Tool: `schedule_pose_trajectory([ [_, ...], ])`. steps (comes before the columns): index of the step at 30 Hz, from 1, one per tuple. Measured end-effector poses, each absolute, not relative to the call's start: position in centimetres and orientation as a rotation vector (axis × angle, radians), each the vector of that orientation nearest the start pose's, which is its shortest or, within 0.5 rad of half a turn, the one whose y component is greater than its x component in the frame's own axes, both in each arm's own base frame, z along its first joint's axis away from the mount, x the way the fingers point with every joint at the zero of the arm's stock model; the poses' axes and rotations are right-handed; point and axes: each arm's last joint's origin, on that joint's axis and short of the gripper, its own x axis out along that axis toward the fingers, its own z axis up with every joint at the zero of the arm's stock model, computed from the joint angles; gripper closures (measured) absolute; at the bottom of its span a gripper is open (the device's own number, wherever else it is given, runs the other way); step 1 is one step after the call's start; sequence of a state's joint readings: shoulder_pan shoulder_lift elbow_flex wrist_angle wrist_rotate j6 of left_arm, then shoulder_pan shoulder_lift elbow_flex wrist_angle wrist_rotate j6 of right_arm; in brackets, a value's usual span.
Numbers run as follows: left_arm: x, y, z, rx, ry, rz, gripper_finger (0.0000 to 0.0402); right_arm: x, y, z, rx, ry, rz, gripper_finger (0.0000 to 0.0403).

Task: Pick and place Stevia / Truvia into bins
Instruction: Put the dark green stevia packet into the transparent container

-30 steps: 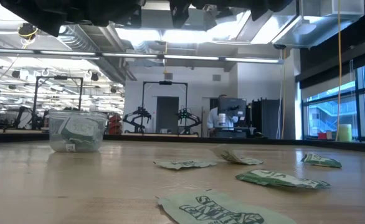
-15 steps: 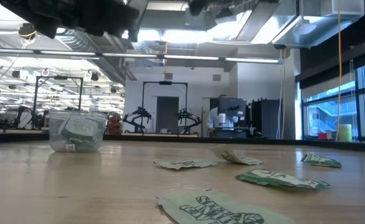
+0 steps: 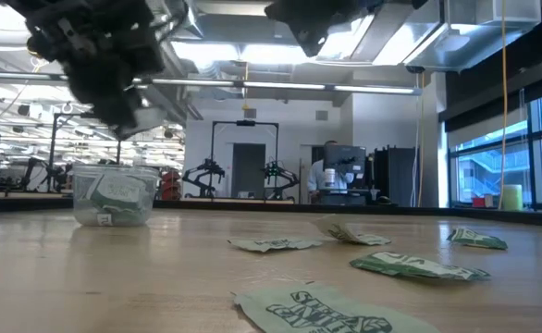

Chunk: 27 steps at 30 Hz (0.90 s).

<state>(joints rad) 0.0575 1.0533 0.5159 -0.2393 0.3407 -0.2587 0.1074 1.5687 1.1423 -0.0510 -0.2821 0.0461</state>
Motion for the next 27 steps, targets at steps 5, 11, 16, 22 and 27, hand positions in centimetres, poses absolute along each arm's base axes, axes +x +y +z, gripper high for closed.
schedule_pose_trajectory([
  [5,19.3,0.6,18.1,-0.504,0.932,-0.142,0.0384,35.4,4.6,26.9,0.067,0.505,0.375,0.0284],
  [11,19.1,1.1,17.4,-0.552,0.996,-0.098,0.0384,35.6,4.6,26.5,0.061,0.517,0.377,0.0284],
  [16,19.1,1.7,17.4,-0.554,0.989,-0.075,0.0379,35.6,4.6,26.3,0.062,0.524,0.376,0.0284],
  [22,19.0,2.0,17.3,-0.533,0.986,-0.072,0.0350,35.5,4.6,26.2,0.063,0.541,0.376,0.0284],
  [27,18.8,2.4,17.3,-0.553,1.016,-0.050,0.0329,35.4,4.6,26.0,0.065,0.560,0.375,0.0284],
])
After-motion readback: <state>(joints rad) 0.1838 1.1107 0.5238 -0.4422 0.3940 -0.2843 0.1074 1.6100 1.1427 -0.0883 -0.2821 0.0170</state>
